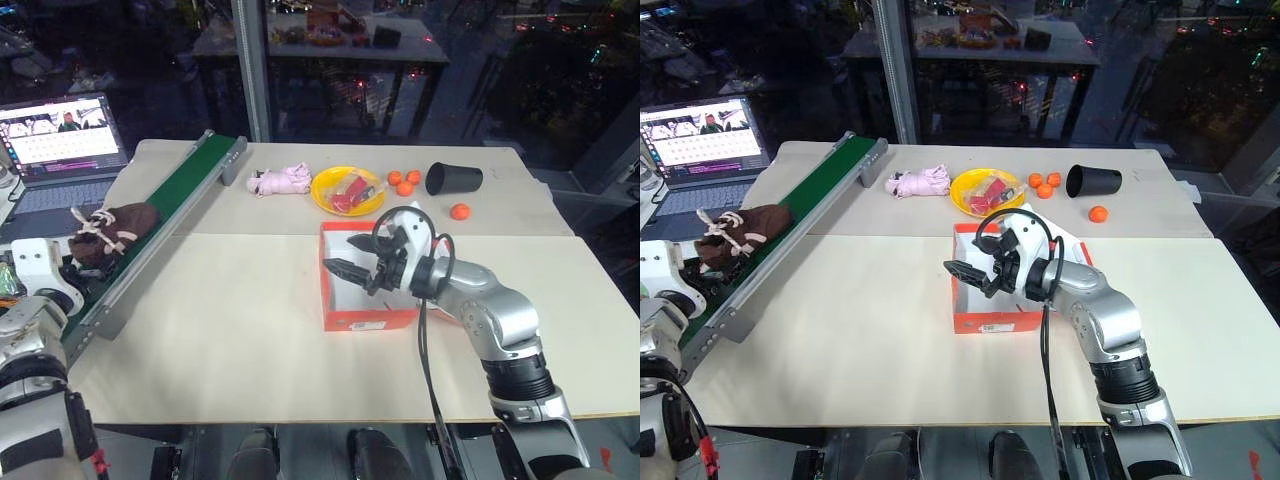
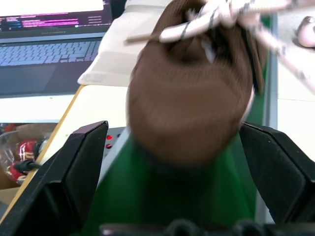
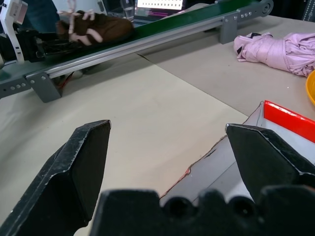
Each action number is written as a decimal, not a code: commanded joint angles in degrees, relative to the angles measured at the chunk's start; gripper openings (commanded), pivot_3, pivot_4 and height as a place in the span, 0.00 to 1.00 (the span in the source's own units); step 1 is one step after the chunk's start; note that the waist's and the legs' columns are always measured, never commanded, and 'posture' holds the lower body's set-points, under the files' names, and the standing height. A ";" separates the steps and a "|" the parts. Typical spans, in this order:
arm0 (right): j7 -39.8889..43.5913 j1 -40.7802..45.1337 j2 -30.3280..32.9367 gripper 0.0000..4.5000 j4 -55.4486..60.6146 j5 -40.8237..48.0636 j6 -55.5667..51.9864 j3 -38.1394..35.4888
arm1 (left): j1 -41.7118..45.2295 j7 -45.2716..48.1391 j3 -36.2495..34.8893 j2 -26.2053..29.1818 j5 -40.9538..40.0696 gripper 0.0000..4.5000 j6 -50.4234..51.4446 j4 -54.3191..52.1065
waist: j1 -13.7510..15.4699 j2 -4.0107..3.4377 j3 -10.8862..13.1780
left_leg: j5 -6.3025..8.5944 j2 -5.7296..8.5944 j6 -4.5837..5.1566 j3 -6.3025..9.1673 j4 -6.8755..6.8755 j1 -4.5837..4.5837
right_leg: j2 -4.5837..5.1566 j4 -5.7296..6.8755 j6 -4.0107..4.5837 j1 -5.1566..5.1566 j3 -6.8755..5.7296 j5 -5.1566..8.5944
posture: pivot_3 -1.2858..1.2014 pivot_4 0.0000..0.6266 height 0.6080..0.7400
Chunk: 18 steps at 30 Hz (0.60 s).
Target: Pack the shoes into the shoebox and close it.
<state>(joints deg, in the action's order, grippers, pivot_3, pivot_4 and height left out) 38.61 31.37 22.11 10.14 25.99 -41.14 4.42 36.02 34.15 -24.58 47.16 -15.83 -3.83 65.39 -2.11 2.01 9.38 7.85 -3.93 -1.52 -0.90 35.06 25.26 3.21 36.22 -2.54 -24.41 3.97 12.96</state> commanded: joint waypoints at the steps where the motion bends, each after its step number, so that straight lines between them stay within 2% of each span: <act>1: -0.03 1.63 1.03 1.00 2.33 0.67 -0.16 -1.49 | 1.71 1.90 -0.22 1.88 0.01 0.88 -0.39 0.87 | 0.01 0.00 0.00 | 0.00 0.00 0.00 0.00 0.00 0.00 | 0.01 0.00 0.00 0.00 0.00 0.00 | 0.52 0.24 1.00; 2: -0.10 1.66 1.21 1.00 2.34 0.64 -0.20 -1.57 | 1.87 2.70 -0.44 1.79 -0.39 0.85 -0.38 0.92 | 0.02 0.00 0.00 | 0.00 0.00 0.00 -0.01 0.00 0.00 | 0.01 0.00 0.00 0.00 0.00 0.00 | 0.52 0.24 1.00; 3: -0.15 1.68 1.34 1.00 2.35 0.64 -0.22 -1.60 | 1.98 3.24 -0.59 1.74 -0.65 0.75 -0.39 0.95 | 0.06 0.00 0.00 | 0.00 0.00 0.00 -0.01 0.00 0.00 | 0.01 0.00 0.01 0.00 0.00 0.00 | 0.52 0.24 1.00; 6: -0.34 1.65 1.67 1.00 2.48 0.53 -0.27 -1.73 | 2.51 3.93 -0.64 1.11 -0.86 0.56 -0.24 0.55 | 0.88 0.01 0.00 | 0.00 0.00 0.00 -0.01 -0.01 0.00 | 0.01 0.03 0.02 0.01 -0.02 0.01 | 0.52 0.24 1.00; 8: -0.45 1.53 1.76 1.00 2.75 0.58 -0.37 -1.79 | 2.92 3.85 -0.24 0.51 -0.53 0.49 0.04 0.10 | 1.35 0.02 0.01 | 0.00 -0.01 -0.01 -0.02 0.00 0.01 | 0.01 0.02 0.02 0.01 -0.02 0.01 | 0.52 0.24 1.00; 11: -0.66 1.41 1.78 1.00 3.06 0.61 -0.49 -1.83 | 3.57 4.37 0.22 -0.49 -0.53 0.44 0.30 -1.08 | 1.58 0.02 0.00 | -0.01 0.00 -0.03 -0.09 0.03 0.02 | 0.06 0.01 0.01 0.02 -0.03 0.00 | 0.52 0.24 1.00; 14: -0.87 1.36 1.83 1.00 3.16 0.61 -0.55 -1.98 | 4.79 6.15 0.42 -2.18 -1.65 0.44 0.73 -4.49 | 1.84 0.03 0.00 | -0.01 0.00 -0.03 -0.10 0.03 0.03 | 0.07 0.01 0.01 0.03 -0.03 0.00 | 0.52 0.24 1.00; 18: -1.19 1.36 1.87 1.00 3.25 0.71 -0.56 -2.23 | 5.14 8.80 1.40 -6.10 -4.72 0.44 5.38 -17.19 | 1.96 0.18 0.05 | -0.03 -0.01 -0.06 -0.10 0.05 0.12 | 0.07 0.01 0.02 0.00 -0.05 -0.01 | 0.52 0.24 1.00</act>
<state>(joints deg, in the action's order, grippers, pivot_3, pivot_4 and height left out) 37.70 31.40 23.53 10.77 25.98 -41.73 3.89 38.71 41.53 -23.29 41.18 -17.91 0.14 56.88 -0.16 2.18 9.42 7.82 -3.94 -1.58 -1.00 35.12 25.40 3.28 36.22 -2.52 -24.42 3.92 12.95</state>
